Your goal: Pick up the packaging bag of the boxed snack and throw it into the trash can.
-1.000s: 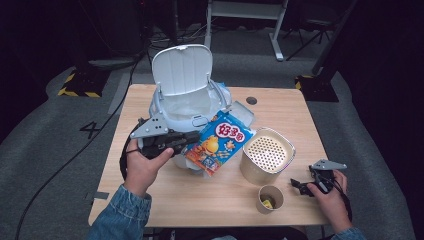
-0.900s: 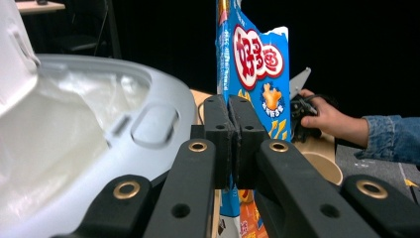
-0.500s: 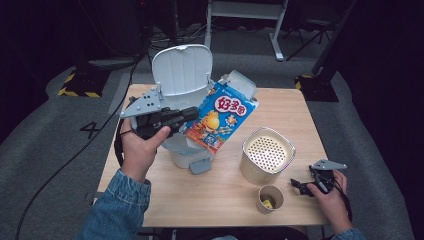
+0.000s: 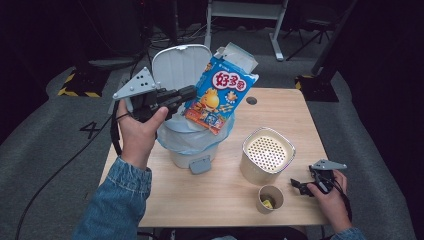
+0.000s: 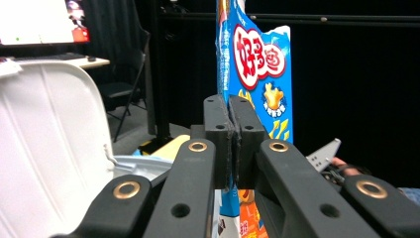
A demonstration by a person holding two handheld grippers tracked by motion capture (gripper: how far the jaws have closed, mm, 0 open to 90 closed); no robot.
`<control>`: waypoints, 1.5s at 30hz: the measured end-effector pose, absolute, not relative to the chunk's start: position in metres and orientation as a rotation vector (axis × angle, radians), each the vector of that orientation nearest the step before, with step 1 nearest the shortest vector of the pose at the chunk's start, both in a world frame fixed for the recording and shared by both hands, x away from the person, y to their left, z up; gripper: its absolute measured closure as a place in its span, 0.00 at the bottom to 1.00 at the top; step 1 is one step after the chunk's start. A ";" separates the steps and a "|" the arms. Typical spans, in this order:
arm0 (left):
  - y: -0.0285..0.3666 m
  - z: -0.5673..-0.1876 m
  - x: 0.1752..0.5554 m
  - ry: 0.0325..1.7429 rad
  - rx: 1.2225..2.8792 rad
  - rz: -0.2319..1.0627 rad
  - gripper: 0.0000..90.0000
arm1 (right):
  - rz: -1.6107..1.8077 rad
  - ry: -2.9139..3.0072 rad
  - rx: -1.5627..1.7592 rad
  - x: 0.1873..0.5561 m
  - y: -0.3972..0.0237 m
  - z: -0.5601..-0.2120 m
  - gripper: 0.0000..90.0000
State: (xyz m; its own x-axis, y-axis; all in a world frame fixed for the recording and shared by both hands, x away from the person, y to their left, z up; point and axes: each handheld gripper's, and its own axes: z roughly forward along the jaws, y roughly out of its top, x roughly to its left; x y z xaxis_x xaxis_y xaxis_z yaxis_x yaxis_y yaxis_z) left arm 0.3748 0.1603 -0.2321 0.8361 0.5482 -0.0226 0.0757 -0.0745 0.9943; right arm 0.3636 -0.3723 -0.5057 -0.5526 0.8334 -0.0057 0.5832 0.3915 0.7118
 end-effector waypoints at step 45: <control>0.161 -0.250 0.415 0.691 1.589 0.694 0.97 | 0.954 2.293 1.227 0.364 -0.372 -0.506 0.00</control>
State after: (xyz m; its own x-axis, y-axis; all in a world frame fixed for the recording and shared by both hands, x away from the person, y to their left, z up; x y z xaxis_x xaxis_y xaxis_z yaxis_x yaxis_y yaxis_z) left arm 0.4152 0.1607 -0.2502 0.6444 0.7628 0.0544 0.0514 -0.1142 0.9921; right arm 0.3636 -0.3724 -0.5057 -0.5529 0.8332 -0.0059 0.5831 0.3920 0.7116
